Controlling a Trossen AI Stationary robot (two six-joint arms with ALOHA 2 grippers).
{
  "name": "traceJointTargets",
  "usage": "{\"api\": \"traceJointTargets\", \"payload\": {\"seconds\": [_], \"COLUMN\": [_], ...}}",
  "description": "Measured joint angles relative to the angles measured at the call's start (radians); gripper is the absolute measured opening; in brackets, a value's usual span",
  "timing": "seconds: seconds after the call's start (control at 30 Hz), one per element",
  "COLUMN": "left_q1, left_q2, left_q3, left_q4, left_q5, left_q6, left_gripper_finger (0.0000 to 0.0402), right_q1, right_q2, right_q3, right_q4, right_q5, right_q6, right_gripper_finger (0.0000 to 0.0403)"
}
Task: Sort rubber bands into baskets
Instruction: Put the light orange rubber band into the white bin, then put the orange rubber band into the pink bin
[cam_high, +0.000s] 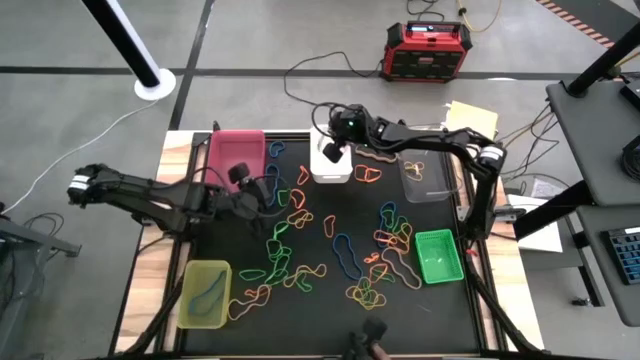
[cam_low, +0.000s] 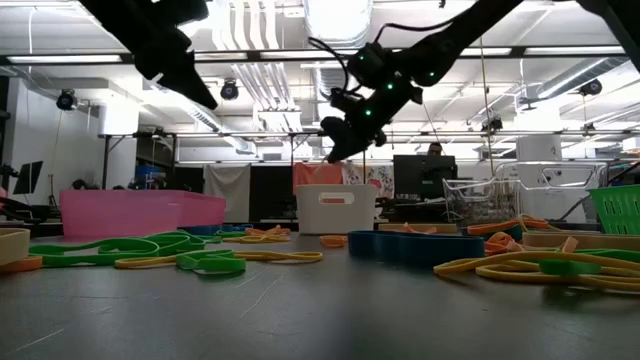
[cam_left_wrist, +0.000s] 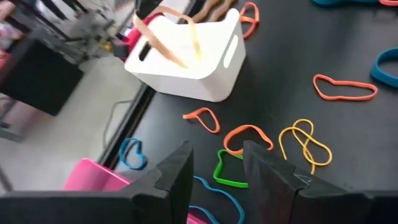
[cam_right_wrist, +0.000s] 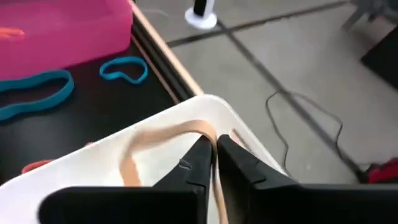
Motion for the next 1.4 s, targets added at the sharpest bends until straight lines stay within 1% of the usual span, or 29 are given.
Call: {"api": "traceJointTargets", "payload": {"seconds": [0.17,0.37,0.47,0.57,0.63,0.77,0.83,1.07,1.23,1.33,1.4], "left_q1": [0.026,0.027,0.027,0.026,0.027,0.027,0.027,0.026,0.047,0.078,0.11], "left_q2": [0.0,0.0,0.0,0.0,0.0,0.003,0.015,0.146,0.237,0.282,0.301], "left_q3": [0.0,-0.011,-0.025,-0.044,-0.054,-0.058,-0.058,-0.053,-0.053,-0.053,-0.053], "left_q4": [0.002,0.044,0.089,0.151,0.191,0.228,0.237,0.325,0.369,0.378,0.377], "left_q5": [0.042,0.049,0.065,0.074,0.075,0.075,0.075,0.074,0.072,0.071,0.075], "left_q6": [-0.002,-0.024,-0.031,-0.05,-0.07,-0.123,-0.148,-0.243,-0.378,-0.477,-0.567], "left_gripper_finger": [0.0111,0.011,0.011,0.0109,0.0109,0.0109,0.0109,0.0109,0.0109,0.0109,0.0109], "right_q1": [0.0,0.0,0.0,0.003,0.01,0.039,0.059,0.145,0.195,0.21,0.212], "right_q2": [0.036,0.042,0.022,-0.035,-0.087,-0.2,-0.268,-0.465,-0.563,-0.598,-0.607], "right_q3": [0.049,0.122,0.141,0.139,0.124,0.069,0.033,-0.105,-0.169,-0.199,-0.212], "right_q4": [-0.081,-0.184,-0.257,-0.307,-0.342,-0.396,-0.393,-0.387,-0.386,-0.375,-0.334], "right_q5": [-0.022,-0.029,-0.043,-0.102,-0.123,-0.124,-0.124,-0.124,-0.123,-0.123,-0.124], "right_q6": [0.02,0.031,0.014,-0.003,-0.003,-0.004,-0.003,0.023,0.053,0.058,0.059], "right_gripper_finger": [0.0076,0.014,0.0163,0.0178,0.0183,0.0183,0.018,0.0168,0.0167,0.0167,0.0167]}}
